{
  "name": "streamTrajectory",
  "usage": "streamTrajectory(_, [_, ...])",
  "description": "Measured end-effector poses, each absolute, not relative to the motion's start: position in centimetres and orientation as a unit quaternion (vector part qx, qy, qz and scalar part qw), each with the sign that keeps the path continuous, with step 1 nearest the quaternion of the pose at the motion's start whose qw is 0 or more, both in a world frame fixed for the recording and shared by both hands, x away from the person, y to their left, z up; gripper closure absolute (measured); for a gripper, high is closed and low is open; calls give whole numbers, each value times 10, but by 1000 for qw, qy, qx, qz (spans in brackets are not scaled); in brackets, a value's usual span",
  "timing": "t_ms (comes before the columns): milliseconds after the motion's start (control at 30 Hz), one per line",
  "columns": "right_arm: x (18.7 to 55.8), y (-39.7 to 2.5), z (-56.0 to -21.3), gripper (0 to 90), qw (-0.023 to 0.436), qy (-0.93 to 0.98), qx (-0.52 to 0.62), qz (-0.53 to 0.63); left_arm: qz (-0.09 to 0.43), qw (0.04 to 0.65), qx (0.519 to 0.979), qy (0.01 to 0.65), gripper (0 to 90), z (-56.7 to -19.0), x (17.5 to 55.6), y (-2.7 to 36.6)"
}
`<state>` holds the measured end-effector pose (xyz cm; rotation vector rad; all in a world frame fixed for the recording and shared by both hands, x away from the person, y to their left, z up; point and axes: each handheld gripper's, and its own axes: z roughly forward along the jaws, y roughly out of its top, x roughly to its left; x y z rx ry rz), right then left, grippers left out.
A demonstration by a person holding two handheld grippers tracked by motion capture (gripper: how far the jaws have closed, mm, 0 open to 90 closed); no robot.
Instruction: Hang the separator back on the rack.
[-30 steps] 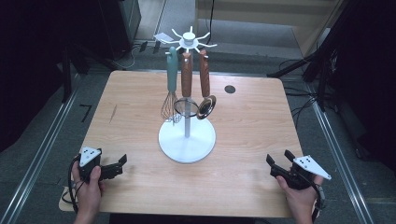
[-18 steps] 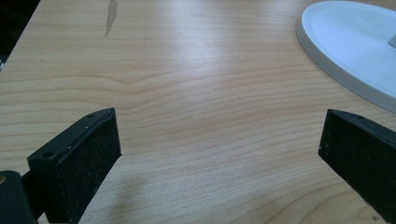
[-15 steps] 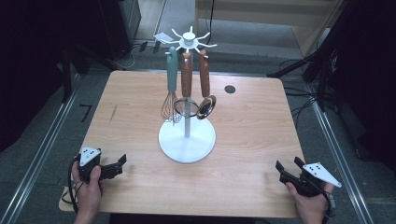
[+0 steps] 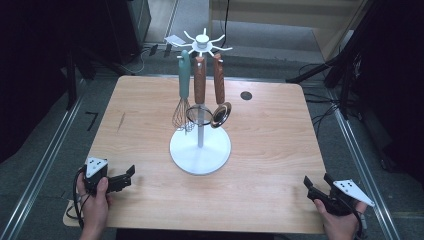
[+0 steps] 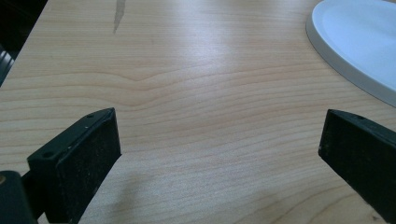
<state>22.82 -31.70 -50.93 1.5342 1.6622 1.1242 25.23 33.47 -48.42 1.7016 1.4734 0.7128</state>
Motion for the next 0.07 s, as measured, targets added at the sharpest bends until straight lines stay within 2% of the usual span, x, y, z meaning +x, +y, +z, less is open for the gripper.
streamTrajectory(67, [228,-317,-509,244,302,626,581,424,278,379,668,577,0,-484,252,334])
